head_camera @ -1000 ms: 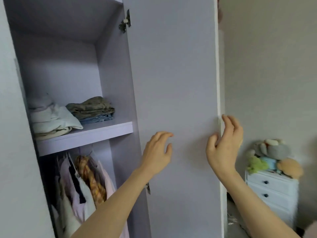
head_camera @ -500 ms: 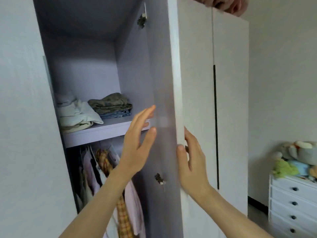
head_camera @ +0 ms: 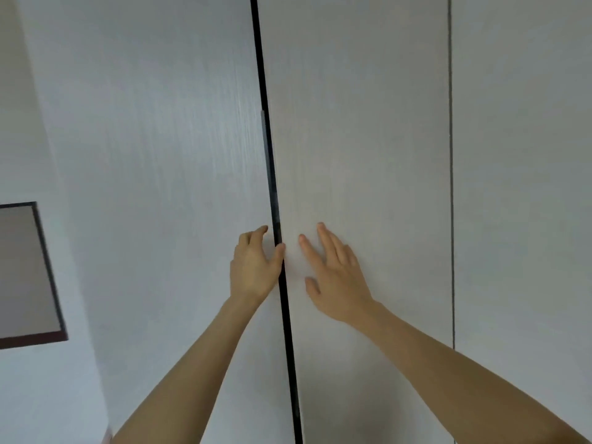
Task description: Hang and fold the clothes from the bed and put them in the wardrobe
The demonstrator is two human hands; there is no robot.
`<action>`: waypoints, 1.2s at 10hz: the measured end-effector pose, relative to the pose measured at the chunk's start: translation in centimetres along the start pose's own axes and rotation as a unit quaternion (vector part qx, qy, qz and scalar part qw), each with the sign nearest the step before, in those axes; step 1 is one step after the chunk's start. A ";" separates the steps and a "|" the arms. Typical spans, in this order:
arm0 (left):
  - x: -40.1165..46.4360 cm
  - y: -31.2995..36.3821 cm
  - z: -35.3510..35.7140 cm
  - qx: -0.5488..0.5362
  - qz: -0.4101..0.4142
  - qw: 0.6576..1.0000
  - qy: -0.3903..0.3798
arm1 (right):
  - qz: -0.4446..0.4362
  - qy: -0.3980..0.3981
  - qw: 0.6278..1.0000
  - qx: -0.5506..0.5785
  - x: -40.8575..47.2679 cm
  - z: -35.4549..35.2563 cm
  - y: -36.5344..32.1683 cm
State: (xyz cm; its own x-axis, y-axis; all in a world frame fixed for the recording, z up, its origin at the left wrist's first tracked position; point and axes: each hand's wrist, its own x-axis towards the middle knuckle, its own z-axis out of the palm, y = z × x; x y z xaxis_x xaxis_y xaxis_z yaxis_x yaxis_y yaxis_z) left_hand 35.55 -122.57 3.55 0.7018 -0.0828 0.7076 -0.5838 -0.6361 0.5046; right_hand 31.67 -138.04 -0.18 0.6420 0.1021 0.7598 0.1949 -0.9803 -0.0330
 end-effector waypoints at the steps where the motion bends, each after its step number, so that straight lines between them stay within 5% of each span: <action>1: 0.4 -1.0 1.0 -0.094 -0.081 0.990 -0.064 | -0.015 -0.023 0.999 -0.023 1.3 0.5 0.3; 4: 1.2 -2.0 4.3 -0.292 -0.183 0.937 -0.061 | -0.042 -0.104 0.993 -0.045 2.5 0.5 1.5; 6: 0.9 -2.7 4.5 -0.295 -0.183 0.937 -0.021 | -0.025 -0.135 0.988 -0.068 2.1 2.1 1.9; 7: 0.3 -3.5 4.9 -0.094 -0.063 0.993 0.027 | -0.017 -0.152 0.986 -0.072 2.5 2.9 1.9; 8: 0.1 -5.3 5.4 0.163 0.050 0.984 0.046 | -0.015 -0.176 0.979 -0.099 3.0 3.6 2.0; 9: 0.3 -6.3 5.3 0.288 0.014 0.952 -0.099 | -0.011 -0.205 0.972 -0.114 3.5 3.9 2.4; 11: 0.9 -5.8 3.8 0.319 0.013 0.932 -0.168 | 0.019 -0.258 0.965 -0.039 4.9 3.1 2.1; 12: 1.0 -5.4 1.9 0.312 0.034 0.942 -0.115 | 0.061 -0.236 0.961 0.134 5.0 0.7 0.8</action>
